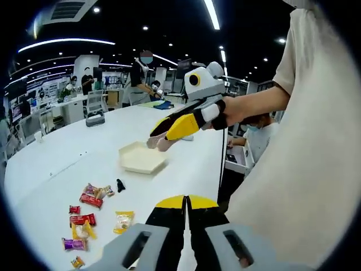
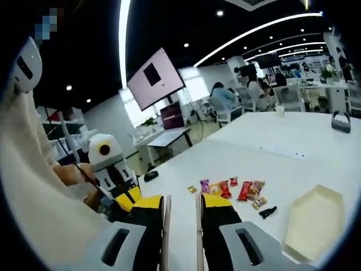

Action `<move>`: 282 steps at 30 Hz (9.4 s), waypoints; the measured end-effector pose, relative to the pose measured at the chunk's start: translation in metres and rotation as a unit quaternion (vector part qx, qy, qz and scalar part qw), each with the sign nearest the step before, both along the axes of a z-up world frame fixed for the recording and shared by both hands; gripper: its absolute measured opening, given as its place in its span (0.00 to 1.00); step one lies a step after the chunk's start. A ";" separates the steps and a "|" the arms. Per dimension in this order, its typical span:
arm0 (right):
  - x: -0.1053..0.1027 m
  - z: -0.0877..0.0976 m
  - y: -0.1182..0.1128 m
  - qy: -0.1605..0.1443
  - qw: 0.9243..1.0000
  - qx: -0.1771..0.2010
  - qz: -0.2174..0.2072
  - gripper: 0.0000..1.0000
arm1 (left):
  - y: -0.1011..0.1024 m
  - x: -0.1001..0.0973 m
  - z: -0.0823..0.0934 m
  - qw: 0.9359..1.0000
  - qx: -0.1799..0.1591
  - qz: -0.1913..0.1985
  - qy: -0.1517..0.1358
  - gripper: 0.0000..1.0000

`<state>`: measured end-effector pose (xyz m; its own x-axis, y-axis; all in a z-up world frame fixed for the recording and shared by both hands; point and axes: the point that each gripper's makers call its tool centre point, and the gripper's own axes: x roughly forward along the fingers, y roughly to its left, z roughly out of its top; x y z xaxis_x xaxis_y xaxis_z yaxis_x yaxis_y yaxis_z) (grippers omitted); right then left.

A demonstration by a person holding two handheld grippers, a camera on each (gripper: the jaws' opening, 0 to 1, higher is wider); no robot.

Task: Place the target food into the container with the food tongs after gripping and lifting it, then release it inside without dropping or visibly crushing the food.

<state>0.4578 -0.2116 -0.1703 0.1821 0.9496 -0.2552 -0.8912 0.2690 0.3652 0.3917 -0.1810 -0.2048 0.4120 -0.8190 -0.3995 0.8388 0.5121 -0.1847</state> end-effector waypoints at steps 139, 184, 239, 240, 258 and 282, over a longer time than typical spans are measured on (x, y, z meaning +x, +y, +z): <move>-0.052 0.113 -0.004 -0.087 0.980 0.118 0.133 0.29 | -0.035 -0.003 0.154 0.941 -0.316 -0.093 -0.075 0.00; -0.049 0.108 -0.007 -0.053 0.986 0.054 0.151 0.25 | -0.054 -0.002 0.124 0.956 -0.267 -0.114 -0.034 0.00; 0.036 -0.037 0.000 -0.063 0.990 -0.098 -0.082 0.24 | 0.057 0.001 0.018 0.982 -0.097 0.157 0.029 0.14; 0.036 -0.042 0.003 -0.063 0.989 -0.102 -0.081 0.24 | 0.061 0.000 0.015 0.981 -0.093 0.164 0.031 0.15; 0.060 -0.092 0.027 -0.041 0.983 -0.155 -0.094 0.24 | 0.102 0.000 -0.007 0.977 -0.053 0.200 0.051 0.29; 0.142 -0.151 0.037 -0.060 0.961 -0.244 -0.113 0.24 | 0.131 0.000 -0.029 0.974 -0.031 0.206 0.086 0.38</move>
